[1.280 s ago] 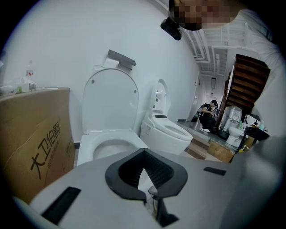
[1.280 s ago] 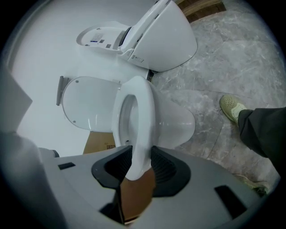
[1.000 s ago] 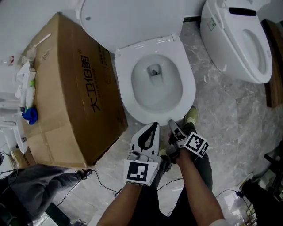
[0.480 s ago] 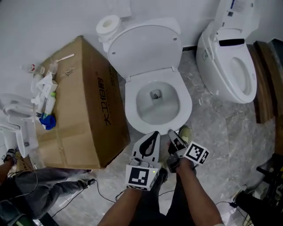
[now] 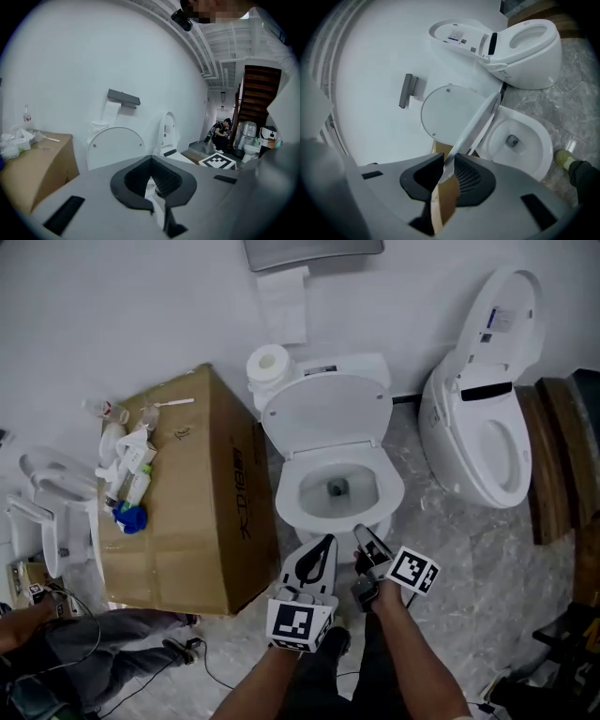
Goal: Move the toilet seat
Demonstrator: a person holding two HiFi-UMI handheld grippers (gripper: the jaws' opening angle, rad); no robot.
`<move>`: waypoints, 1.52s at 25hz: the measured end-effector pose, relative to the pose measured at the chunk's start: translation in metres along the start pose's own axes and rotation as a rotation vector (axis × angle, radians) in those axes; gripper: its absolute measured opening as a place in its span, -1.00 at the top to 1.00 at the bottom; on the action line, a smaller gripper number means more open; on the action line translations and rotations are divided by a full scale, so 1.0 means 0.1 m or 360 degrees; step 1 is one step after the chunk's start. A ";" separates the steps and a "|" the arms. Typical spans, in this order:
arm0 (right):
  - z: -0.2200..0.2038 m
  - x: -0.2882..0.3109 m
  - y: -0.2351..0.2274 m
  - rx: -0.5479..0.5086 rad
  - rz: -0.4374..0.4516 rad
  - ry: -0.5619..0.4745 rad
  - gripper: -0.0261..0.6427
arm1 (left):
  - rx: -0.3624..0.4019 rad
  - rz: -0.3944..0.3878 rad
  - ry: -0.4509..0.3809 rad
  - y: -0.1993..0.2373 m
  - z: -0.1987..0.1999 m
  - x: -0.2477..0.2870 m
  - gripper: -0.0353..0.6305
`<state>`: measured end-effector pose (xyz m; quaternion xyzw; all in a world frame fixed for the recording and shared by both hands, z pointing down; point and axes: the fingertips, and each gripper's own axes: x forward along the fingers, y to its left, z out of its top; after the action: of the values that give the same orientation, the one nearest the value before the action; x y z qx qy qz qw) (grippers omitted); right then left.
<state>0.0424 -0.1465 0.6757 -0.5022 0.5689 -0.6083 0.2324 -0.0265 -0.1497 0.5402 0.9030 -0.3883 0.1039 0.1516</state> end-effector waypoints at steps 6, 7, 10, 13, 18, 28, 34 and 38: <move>0.31 0.19 0.38 -0.0100 0.0030 0.0060 0.73 | -0.0022 0.0065 -0.0022 0.13 0.35 0.20 0.87; 0.35 0.23 0.44 -0.0111 0.0043 0.0066 0.73 | -0.0026 0.0074 -0.0024 0.16 0.39 0.24 0.87; 0.47 0.34 0.61 -0.0135 0.0077 0.0087 0.73 | -0.0040 0.0099 -0.0026 0.22 0.51 0.36 0.87; 0.57 0.44 0.72 -0.0176 0.0091 0.0110 0.73 | -0.0050 0.0120 -0.0033 0.30 0.61 0.46 0.87; 0.74 0.61 0.90 -0.0294 0.0122 0.0142 0.72 | -0.0057 0.0153 -0.0037 0.40 0.73 0.65 0.87; 1.06 0.93 1.15 -0.0686 0.0168 0.0252 0.72 | -0.0065 0.0238 -0.0068 0.64 0.93 1.01 0.87; 1.19 1.12 1.22 -0.1024 0.0129 0.0303 0.72 | -0.0090 0.0280 -0.0091 0.78 1.01 1.20 0.87; 1.30 1.25 1.24 -0.1202 0.0061 0.0283 0.73 | -0.0105 0.0293 -0.0104 0.86 1.03 1.34 0.87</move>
<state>0.0722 -0.3428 0.5846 -0.4870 0.7800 -0.3928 -0.0078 0.0081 -0.3321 0.5018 0.8609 -0.4776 0.0750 0.1585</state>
